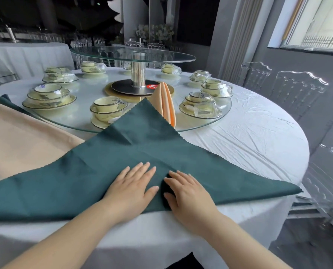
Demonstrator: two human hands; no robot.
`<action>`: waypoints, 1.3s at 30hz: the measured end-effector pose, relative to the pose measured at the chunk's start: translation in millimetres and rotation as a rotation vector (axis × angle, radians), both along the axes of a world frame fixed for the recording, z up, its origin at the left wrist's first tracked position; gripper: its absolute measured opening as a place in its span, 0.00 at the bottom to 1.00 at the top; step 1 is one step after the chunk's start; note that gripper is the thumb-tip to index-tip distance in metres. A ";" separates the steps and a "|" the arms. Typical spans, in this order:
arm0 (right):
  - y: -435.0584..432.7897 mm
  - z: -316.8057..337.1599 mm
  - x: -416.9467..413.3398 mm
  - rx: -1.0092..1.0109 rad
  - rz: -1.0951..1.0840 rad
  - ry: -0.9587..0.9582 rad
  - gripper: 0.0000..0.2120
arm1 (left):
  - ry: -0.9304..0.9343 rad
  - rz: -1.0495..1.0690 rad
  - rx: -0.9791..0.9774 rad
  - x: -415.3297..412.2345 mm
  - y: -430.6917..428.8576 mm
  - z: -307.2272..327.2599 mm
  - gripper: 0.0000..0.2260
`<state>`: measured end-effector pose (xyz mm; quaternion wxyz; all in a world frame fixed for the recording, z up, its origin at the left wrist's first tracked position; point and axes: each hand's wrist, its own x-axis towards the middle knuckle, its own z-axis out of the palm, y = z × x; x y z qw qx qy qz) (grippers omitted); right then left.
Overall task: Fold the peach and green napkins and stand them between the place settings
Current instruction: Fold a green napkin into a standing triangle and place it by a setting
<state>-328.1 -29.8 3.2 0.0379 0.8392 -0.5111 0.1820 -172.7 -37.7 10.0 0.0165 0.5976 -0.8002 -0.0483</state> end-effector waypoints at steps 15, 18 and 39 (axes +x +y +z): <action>-32.6 13.8 -178.9 0.303 -0.335 -0.205 0.21 | -0.011 0.000 -0.006 1.2 -1.6 -2.7 0.29; -29.6 15.9 -202.9 0.235 -0.404 -0.465 0.22 | 0.009 -0.017 -0.052 1.0 -1.4 -4.4 0.39; 14.9 13.8 -224.7 -0.265 -0.226 0.092 0.20 | 0.336 -0.445 -0.610 -5.1 21.4 -7.8 0.13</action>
